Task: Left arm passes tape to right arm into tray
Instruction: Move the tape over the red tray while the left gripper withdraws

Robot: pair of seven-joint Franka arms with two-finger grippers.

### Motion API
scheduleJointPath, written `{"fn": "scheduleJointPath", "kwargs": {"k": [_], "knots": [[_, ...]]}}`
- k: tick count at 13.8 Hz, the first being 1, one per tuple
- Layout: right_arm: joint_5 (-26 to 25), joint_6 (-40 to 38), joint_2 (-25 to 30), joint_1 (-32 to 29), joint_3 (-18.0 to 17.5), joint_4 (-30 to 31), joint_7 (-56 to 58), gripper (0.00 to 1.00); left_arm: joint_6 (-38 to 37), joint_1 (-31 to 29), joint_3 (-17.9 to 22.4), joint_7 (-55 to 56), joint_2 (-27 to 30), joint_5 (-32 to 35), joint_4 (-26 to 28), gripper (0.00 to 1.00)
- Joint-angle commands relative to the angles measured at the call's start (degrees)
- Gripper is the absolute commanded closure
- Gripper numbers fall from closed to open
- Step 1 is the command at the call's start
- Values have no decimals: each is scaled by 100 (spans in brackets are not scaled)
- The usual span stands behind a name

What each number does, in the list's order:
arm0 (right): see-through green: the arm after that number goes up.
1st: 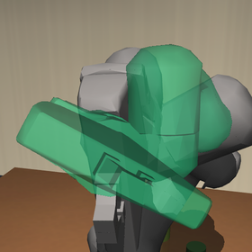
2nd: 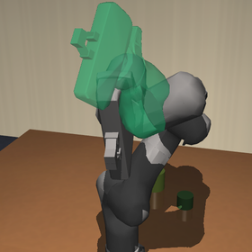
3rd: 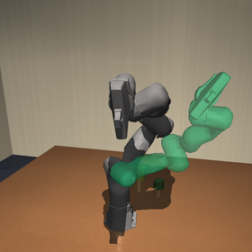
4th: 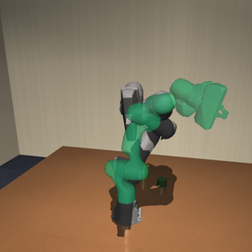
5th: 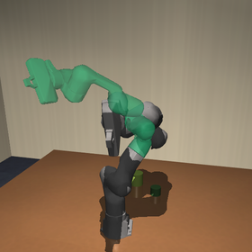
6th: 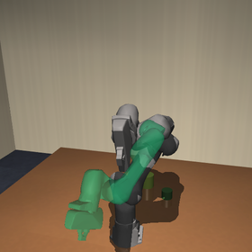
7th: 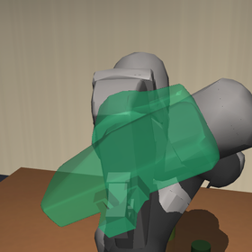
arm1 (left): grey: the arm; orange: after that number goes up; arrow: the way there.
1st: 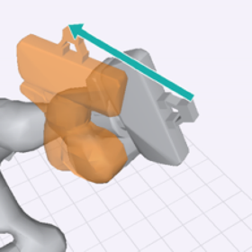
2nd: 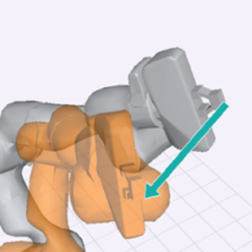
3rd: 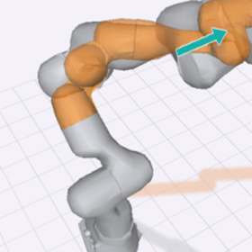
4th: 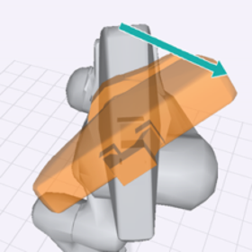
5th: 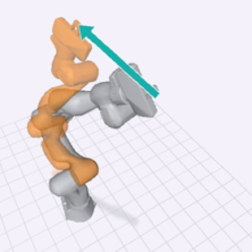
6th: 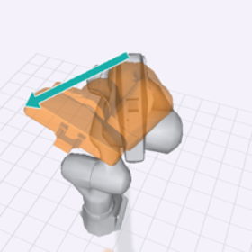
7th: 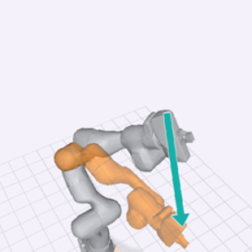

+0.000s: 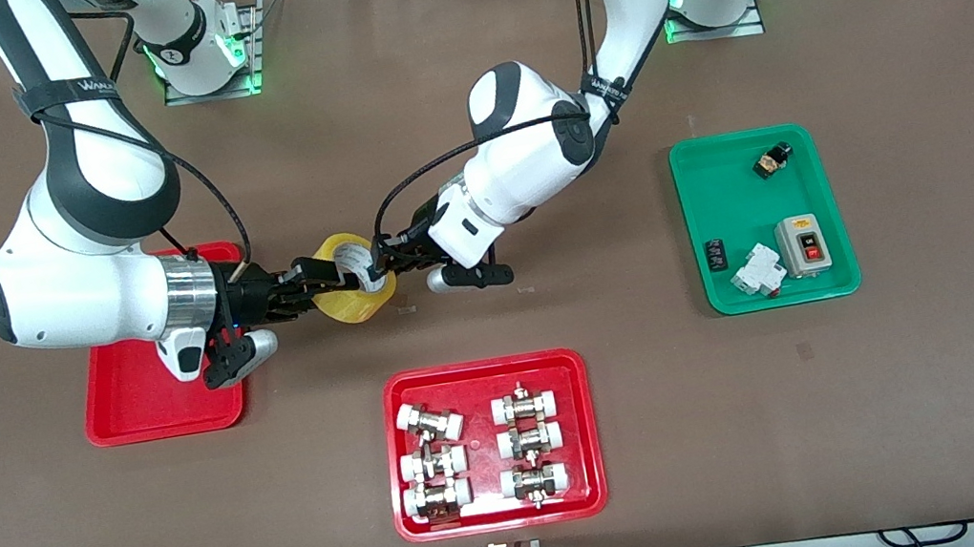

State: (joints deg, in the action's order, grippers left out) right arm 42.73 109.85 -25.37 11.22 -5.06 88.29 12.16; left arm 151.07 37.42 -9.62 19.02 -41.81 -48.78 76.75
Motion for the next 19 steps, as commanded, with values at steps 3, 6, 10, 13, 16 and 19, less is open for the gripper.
{"fn": "scheduleJointPath", "kwargs": {"k": [3,6,10,13,16,19], "knots": [[33,19,-29,38,40,-58,-3,100,72,-399,92,-83,294,595,-108,0],[33,-60,-46,-146,101,-41,93,100,-218,-1076,92,-92,664,957,514,0],[-28,-780,-239,-1049,101,161,987,100,-2801,-2350,119,-144,1349,2612,685,0],[-54,-1132,-450,-1735,101,486,2198,100,-5299,-3055,74,-180,1806,3874,263,0],[-458,-1133,-845,-2272,101,522,3334,100,-6421,-3564,57,-189,2228,4217,227,0],[-485,-1159,-1109,-2633,101,522,4020,100,-7081,-3689,31,-346,2668,4797,497,0]]}}
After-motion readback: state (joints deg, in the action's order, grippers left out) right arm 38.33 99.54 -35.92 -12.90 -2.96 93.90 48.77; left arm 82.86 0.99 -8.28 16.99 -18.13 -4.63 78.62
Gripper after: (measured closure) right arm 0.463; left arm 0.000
